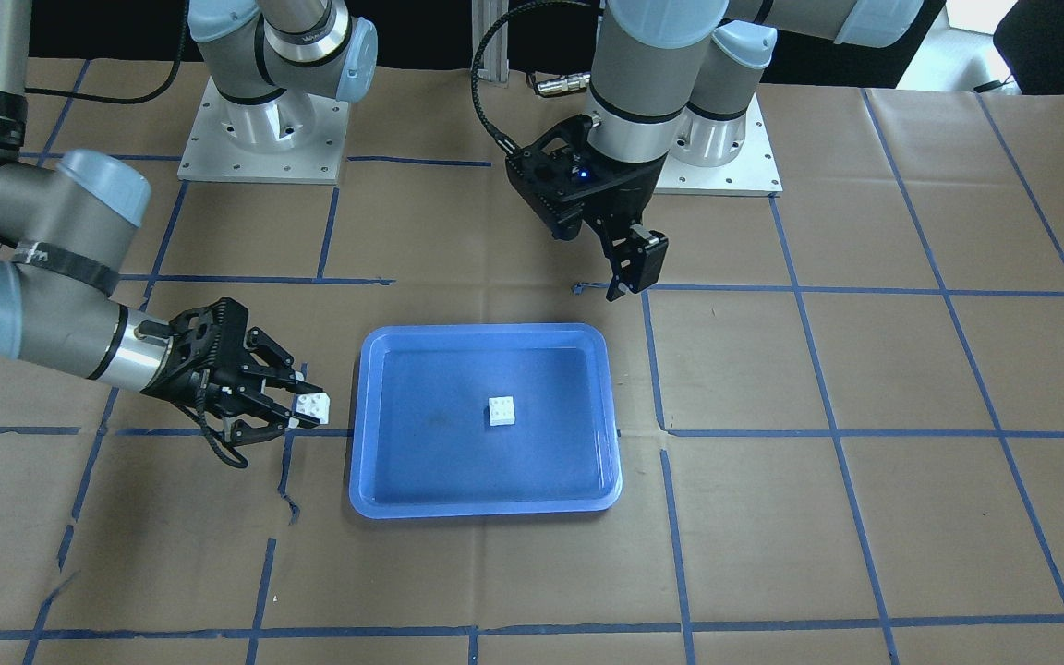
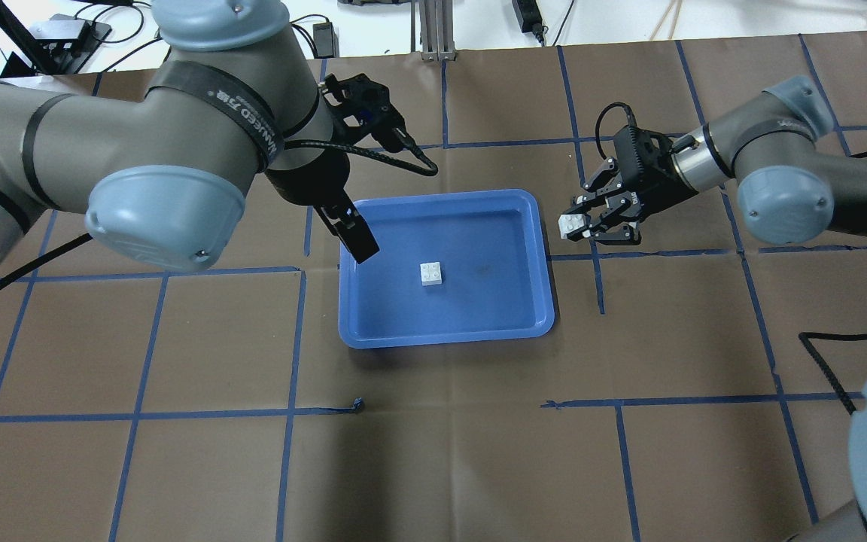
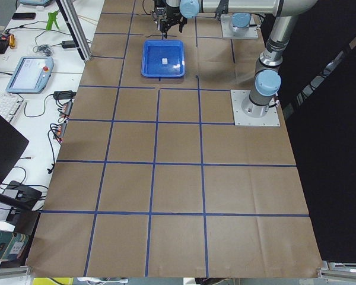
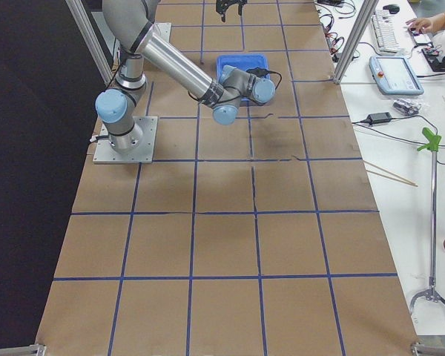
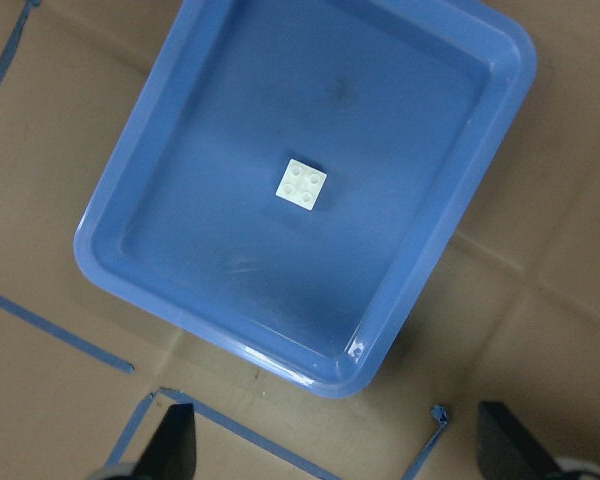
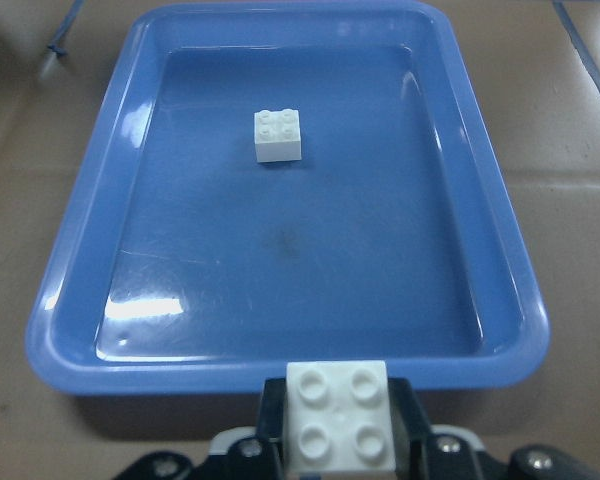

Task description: Assemble white blocks and place on blue tray

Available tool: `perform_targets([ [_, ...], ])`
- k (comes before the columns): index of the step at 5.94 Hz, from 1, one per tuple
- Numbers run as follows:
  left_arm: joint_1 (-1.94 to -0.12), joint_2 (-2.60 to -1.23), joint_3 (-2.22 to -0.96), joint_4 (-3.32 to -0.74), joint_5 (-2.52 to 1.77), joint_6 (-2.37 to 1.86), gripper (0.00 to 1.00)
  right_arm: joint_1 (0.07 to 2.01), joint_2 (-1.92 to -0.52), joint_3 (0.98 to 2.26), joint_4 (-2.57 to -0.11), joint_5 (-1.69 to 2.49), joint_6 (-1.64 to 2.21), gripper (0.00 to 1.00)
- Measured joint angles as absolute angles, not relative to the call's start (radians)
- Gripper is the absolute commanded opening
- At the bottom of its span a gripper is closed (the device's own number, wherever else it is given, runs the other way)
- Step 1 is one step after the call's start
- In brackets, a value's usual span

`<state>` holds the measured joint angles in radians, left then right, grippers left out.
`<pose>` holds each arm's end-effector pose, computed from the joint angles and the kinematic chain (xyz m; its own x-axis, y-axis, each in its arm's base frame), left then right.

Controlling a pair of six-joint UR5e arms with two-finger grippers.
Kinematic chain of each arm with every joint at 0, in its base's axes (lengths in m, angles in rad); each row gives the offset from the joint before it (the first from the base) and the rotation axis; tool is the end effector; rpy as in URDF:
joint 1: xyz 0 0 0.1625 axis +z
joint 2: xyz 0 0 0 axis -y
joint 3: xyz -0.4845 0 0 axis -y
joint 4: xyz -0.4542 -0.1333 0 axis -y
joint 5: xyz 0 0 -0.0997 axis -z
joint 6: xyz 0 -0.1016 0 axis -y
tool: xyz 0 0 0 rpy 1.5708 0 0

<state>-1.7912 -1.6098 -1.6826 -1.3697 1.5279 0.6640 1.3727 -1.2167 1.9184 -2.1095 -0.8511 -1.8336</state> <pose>-0.2595 -0.5287 0.4820 -0.6328 0.7743 0.0028 0.7725 0.6316 -0.0660 0.0781 -0.6285 0.2322 -0.0015 -0.9999 0.0123 -0.7421 -0.0071 -0.6702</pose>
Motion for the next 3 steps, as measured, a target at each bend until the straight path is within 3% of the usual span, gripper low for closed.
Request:
perform_targets([
  [3, -1.743, -1.554, -1.679, -1.364, 1.523, 0.275, 0.99, 1.581, -1.167, 2.01, -2.579, -0.849, -1.395, 0.26],
])
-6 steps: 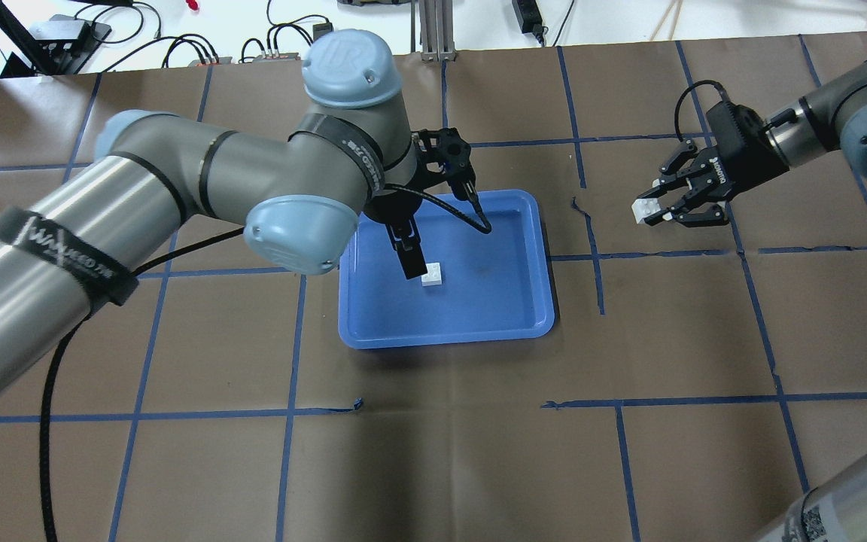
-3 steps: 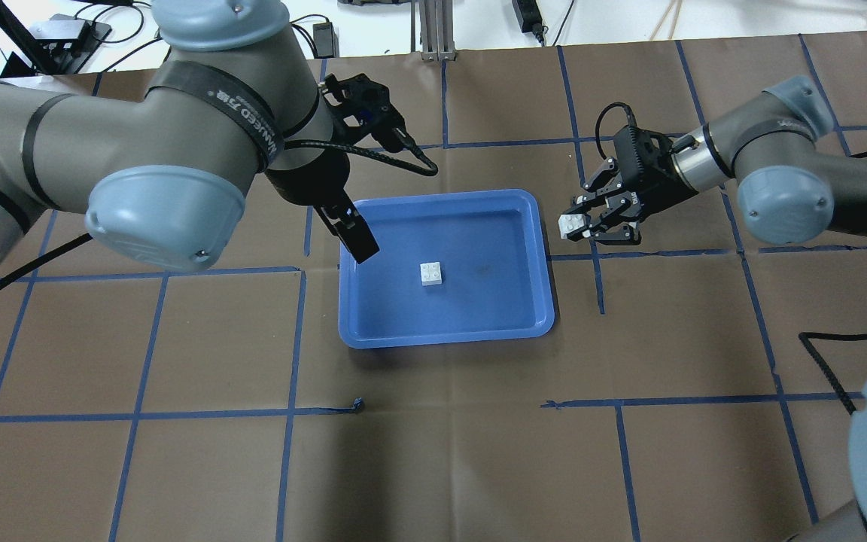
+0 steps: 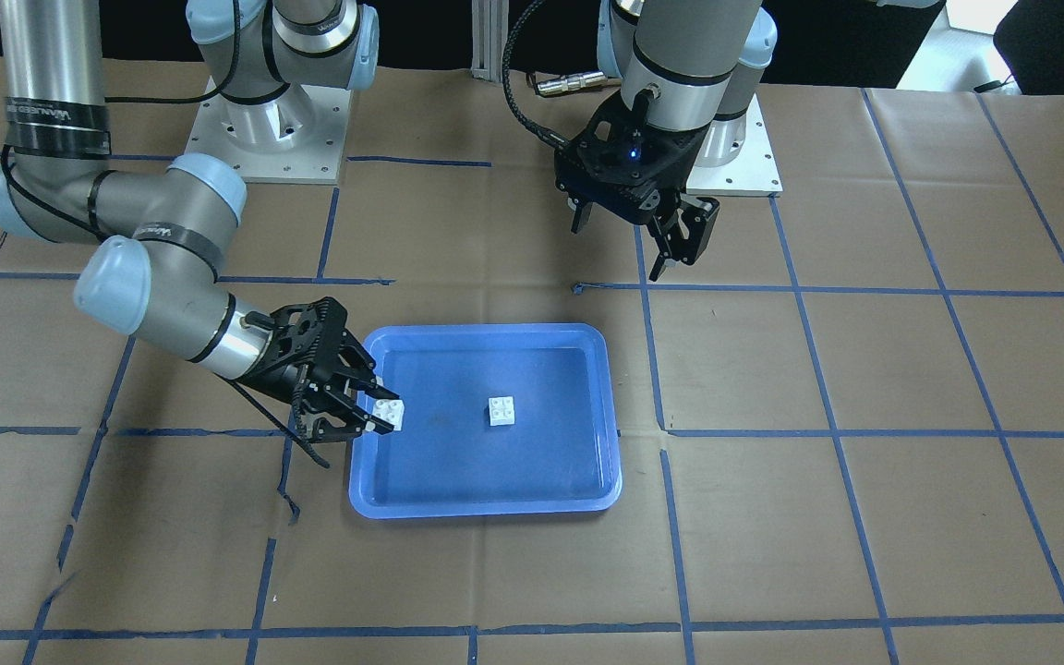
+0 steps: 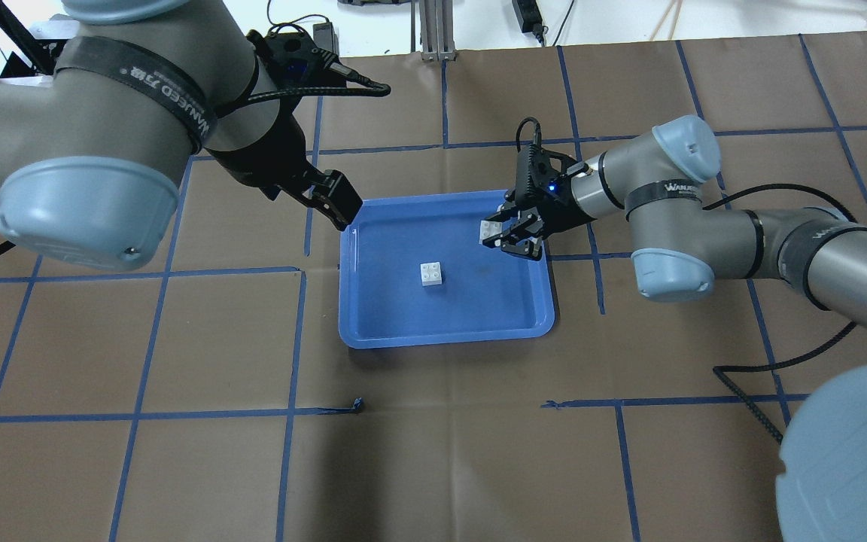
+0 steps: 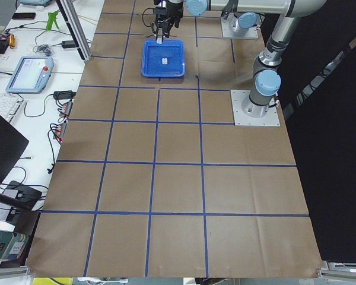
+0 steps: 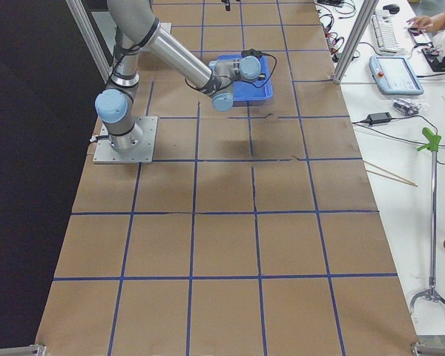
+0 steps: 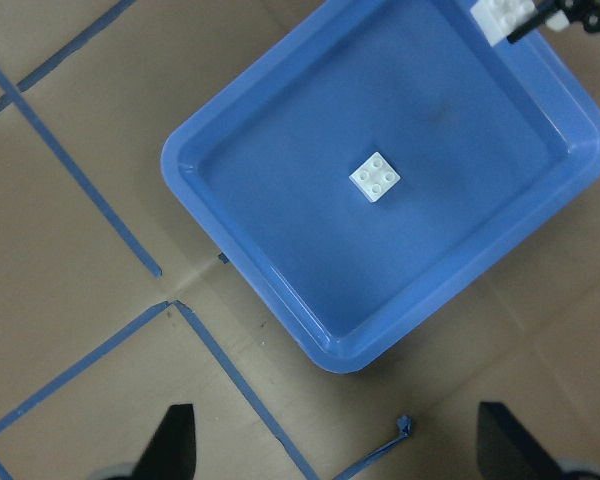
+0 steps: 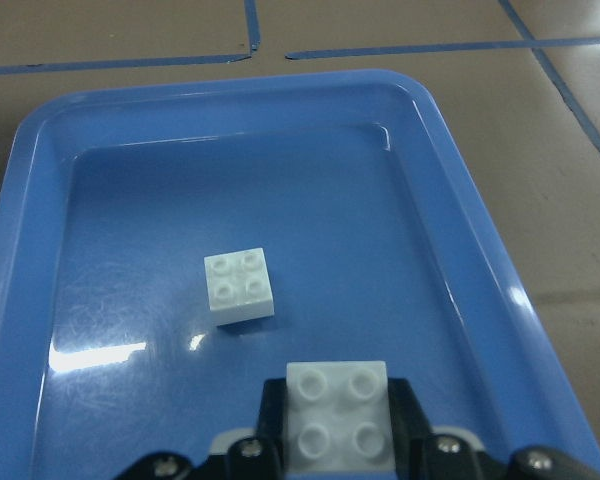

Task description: Assemble white blocks and place on blue tray

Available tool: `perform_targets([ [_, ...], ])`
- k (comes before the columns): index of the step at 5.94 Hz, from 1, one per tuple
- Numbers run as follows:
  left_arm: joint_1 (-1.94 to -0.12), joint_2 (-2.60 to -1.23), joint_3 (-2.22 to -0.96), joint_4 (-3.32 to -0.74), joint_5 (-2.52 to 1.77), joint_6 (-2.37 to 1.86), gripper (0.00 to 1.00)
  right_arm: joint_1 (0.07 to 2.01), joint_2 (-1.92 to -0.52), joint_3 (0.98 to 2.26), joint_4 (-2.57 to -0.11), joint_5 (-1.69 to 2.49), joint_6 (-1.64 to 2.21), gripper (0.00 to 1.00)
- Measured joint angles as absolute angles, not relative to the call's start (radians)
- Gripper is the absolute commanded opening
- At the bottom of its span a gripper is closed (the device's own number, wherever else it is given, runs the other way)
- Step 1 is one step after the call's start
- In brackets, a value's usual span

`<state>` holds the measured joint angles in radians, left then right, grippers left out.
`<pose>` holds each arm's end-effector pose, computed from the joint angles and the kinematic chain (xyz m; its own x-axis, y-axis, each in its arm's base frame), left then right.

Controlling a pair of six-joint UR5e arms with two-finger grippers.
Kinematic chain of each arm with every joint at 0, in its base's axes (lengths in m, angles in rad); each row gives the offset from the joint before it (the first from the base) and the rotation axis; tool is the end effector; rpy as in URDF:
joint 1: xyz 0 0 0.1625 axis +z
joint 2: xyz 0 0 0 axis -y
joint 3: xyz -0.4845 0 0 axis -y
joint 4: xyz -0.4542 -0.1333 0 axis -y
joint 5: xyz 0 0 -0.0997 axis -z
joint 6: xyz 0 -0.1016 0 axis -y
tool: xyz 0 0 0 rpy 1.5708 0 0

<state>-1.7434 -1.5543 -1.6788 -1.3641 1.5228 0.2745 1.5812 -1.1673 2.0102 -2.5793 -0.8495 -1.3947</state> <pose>-0.2314 -0.5230 0.5161 -0.9000 0.4356 0.0147 0.4307 0.8940 -0.1236 0.2067 -0.6012 0.2102 -0.1212 -0.9915 0.0482 -0.7400 0.0579 -0.6701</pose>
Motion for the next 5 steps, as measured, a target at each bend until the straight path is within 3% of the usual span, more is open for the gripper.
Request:
perform_targets([
  [5, -1.727, -1.53, -1.673, -1.35, 1.532, 0.099, 0.99, 1.64, -1.067, 2.016, -2.698, -0.853, -1.359, 0.26],
])
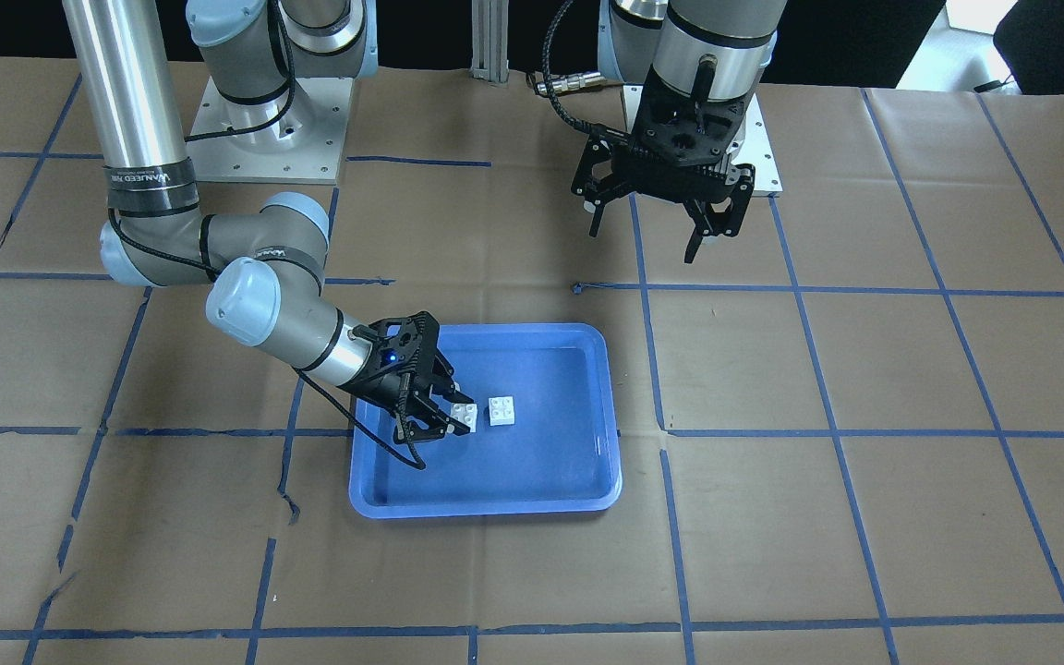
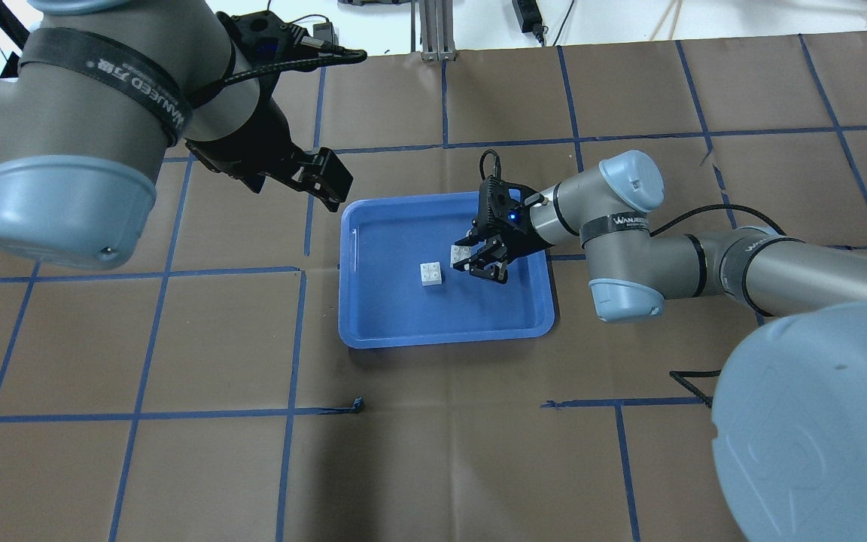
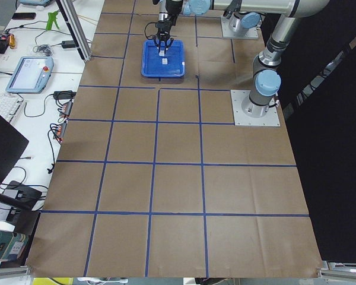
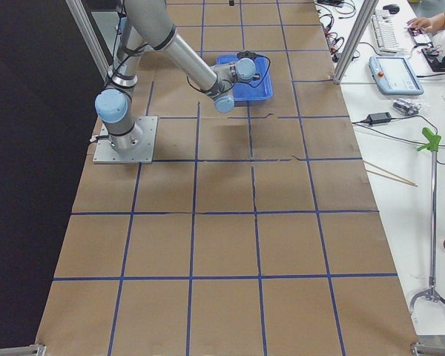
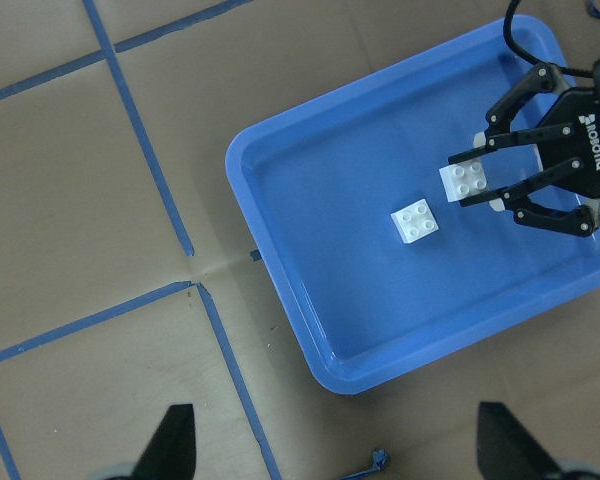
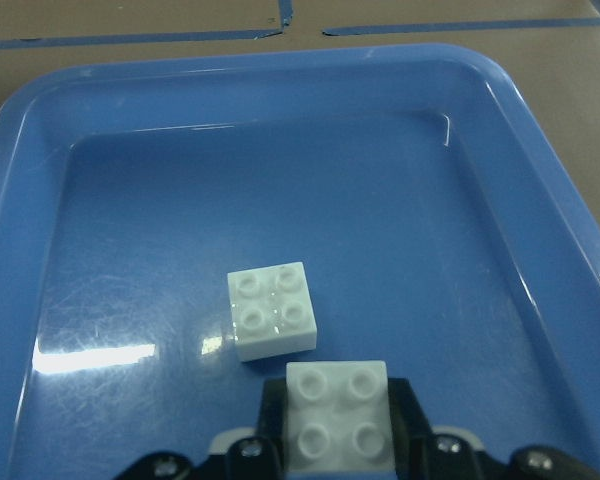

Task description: Assemble white blocks and place on blue tray

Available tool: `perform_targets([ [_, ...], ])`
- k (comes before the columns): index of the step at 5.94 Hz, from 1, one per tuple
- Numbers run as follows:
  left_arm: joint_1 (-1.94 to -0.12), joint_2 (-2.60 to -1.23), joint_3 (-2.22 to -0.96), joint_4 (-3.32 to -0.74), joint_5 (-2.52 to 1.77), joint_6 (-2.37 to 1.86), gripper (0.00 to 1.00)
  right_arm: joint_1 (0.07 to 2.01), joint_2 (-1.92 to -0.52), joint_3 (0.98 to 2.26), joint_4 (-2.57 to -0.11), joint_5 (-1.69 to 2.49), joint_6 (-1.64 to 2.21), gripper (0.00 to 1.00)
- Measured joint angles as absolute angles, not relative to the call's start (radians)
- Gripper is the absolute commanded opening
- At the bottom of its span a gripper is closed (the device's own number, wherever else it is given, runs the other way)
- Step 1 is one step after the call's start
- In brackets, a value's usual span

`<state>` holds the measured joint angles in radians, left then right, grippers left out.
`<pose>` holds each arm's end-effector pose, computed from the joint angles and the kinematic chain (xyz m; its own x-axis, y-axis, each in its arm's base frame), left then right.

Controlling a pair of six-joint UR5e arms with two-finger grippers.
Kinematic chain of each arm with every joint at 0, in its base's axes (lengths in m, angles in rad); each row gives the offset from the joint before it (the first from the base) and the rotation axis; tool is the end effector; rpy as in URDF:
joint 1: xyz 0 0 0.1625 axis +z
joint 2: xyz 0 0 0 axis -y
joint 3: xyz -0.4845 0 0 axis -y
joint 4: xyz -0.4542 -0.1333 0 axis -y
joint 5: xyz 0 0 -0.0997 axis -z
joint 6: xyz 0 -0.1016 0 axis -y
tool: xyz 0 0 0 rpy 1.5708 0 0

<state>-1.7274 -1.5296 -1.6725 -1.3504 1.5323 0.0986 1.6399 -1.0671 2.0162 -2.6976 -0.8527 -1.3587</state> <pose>-0.2210 -0.5199 0.5348 -0.9661 0.2571 0.0221 0.2503 0.9545 -0.1622 0.2418 -0.5948 0.1599 -0.0900 -0.9953 0.0365 -0.7409 0.0424 -0.6703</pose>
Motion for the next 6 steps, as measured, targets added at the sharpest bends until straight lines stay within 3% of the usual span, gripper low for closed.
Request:
perform_targets([
  [6, -1.724, -1.504, -1.671, -1.359, 1.572, -0.006, 0.99, 1.675, -1.043, 2.017, -2.698, -0.856, -1.35, 0.31],
])
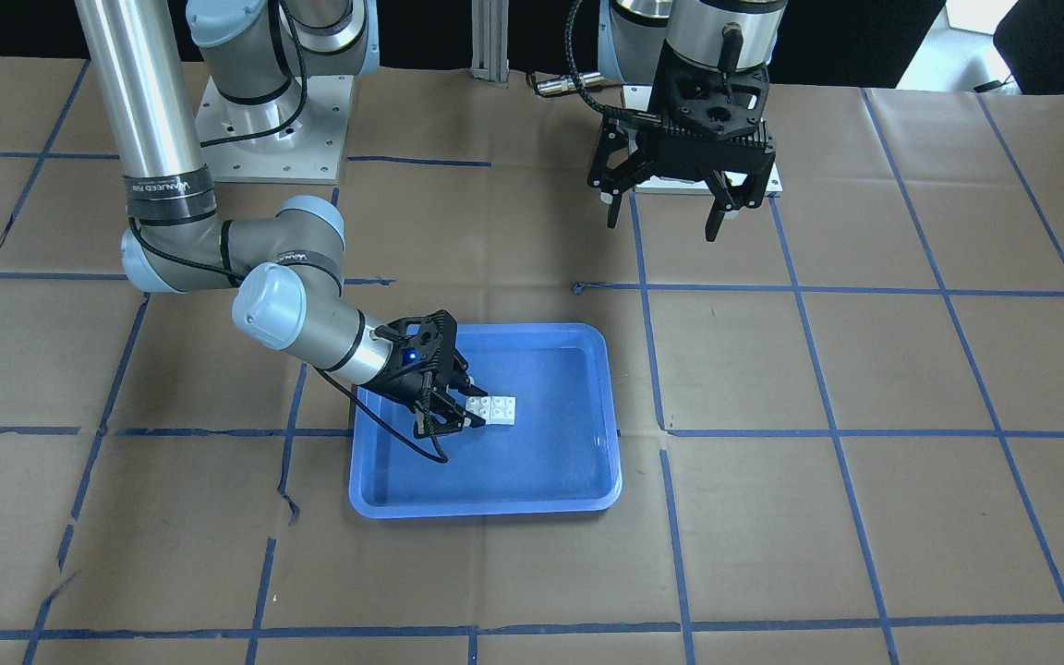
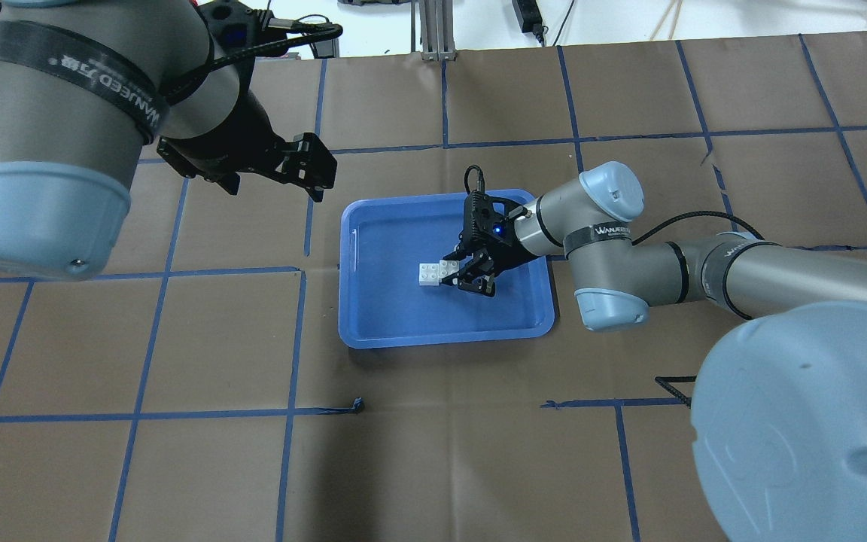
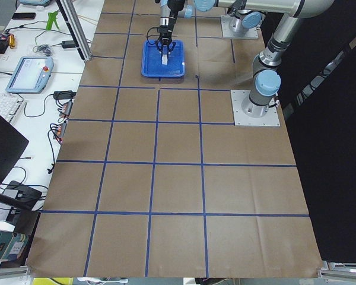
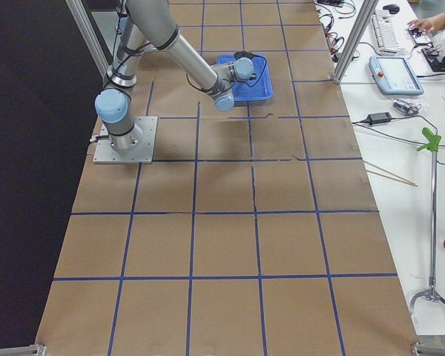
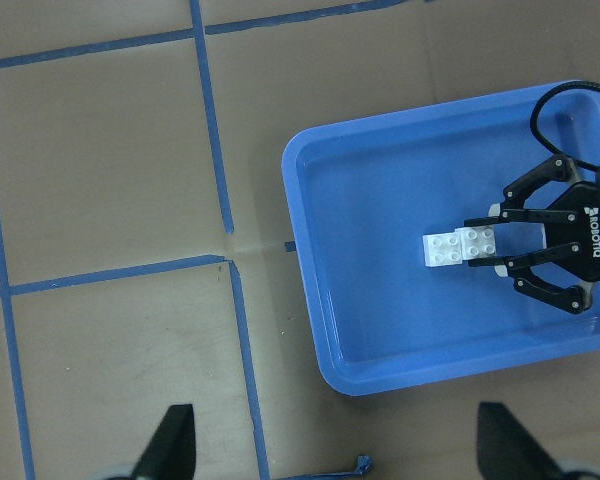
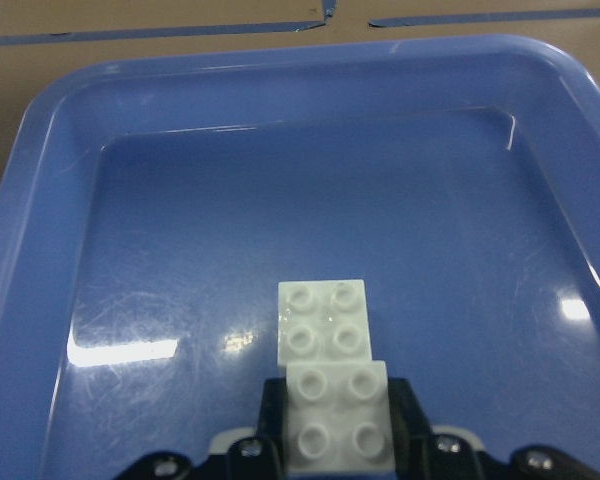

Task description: Assemble white blocks and place on blue tray

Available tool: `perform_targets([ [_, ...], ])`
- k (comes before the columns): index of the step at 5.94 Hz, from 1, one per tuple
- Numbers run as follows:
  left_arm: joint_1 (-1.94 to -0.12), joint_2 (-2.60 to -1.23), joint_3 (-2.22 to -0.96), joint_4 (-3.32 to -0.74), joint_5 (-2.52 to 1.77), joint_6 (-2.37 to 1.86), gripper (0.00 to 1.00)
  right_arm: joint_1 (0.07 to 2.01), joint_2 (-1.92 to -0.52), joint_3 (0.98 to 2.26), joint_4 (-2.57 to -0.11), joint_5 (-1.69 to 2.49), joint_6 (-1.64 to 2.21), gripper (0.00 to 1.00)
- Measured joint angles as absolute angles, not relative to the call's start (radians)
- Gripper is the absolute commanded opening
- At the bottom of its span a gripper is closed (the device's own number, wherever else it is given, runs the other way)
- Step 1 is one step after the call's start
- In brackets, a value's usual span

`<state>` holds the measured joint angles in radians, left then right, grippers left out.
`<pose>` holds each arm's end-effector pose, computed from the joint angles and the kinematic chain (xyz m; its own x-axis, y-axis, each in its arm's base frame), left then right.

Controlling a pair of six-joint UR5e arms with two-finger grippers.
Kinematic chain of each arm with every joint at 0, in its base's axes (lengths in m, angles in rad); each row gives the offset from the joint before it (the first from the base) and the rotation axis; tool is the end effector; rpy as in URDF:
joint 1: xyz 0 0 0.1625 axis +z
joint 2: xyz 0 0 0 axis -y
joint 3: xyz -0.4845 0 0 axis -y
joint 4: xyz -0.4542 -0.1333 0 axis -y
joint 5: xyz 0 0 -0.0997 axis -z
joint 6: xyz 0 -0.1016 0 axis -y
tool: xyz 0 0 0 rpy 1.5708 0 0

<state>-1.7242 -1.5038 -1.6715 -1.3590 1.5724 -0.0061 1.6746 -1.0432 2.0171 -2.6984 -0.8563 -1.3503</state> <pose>-0.2137 -0.5110 0.5483 -0.9892 0.1466 -0.0005 0.1444 0.9735 -0.1772 0.2620 -0.5855 0.1449 -0.0621 -0.9980 0.0078 -0.7454 0.0412 -0.6653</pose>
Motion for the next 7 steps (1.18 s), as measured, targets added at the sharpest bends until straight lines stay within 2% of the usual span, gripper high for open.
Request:
perform_targets([
  [7, -1.724, -1.503, -1.672, -1.351, 1.572, -0.006, 0.99, 1.674, -1.046, 2.039, -2.706, -0.847, -1.349, 0.31],
])
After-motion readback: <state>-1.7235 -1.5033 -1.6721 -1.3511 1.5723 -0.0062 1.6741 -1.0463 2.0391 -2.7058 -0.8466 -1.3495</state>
